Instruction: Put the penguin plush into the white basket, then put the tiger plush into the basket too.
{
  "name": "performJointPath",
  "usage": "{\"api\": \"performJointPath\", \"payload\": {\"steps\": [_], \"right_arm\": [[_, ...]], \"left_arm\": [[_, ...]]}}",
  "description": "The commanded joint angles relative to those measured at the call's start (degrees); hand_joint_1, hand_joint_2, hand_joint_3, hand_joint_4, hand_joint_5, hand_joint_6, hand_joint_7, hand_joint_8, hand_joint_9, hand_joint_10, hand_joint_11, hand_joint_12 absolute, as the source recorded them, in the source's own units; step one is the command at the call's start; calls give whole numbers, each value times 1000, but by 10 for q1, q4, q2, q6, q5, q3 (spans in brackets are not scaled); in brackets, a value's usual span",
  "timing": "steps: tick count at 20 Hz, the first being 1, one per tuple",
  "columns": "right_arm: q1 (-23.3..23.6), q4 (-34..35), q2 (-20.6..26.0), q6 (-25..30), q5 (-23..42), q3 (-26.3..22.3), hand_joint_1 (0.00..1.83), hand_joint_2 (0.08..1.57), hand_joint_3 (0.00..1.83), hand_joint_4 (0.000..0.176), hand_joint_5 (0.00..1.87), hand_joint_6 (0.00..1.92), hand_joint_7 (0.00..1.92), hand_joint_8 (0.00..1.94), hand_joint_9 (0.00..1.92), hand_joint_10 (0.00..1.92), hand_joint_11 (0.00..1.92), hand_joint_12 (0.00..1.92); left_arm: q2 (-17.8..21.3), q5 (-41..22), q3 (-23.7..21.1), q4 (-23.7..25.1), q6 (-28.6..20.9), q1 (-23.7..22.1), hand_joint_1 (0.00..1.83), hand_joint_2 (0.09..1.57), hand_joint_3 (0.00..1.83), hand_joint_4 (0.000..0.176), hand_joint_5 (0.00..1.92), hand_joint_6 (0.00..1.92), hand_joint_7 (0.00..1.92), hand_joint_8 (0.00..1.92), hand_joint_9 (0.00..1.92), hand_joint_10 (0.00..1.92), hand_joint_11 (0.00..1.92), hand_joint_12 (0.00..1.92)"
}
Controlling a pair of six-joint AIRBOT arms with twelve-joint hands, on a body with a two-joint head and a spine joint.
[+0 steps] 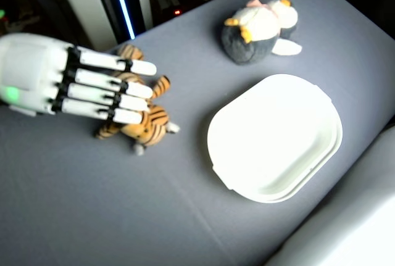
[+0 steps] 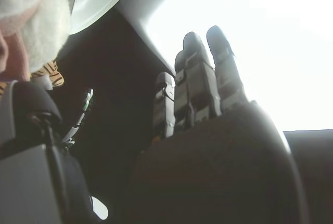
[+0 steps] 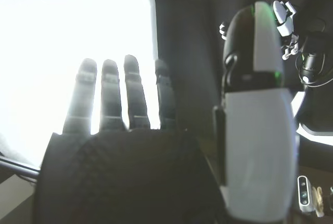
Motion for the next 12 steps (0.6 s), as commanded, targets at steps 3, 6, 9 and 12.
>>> {"api": "performJointPath", "payload": {"steps": [3,6,9,12], "right_arm": [[6,17,-2,3,68,2,612,1330,1,4,483,2,480,2,549,4,470,335],[6,17,-2,5,68,3,617,1339,2,0,477,0,476,1,542,1,463,316],[6,17,-3,5,68,3,647,1332,1,0,484,0,506,0,576,1,522,259],[6,17,-3,5,68,3,565,1351,1,0,476,1,506,2,579,4,570,172]], "left_arm": [[-1,-75,2,-5,-1,0,679,1003,3,98,225,9,86,6,91,10,0,430],[-1,-65,6,-1,-1,0,685,994,0,88,227,0,135,2,152,7,0,468],[17,-41,5,11,-30,13,681,949,0,81,207,1,152,0,189,5,0,363],[31,10,10,25,-31,15,717,816,0,145,67,0,55,0,126,0,0,413]]}}
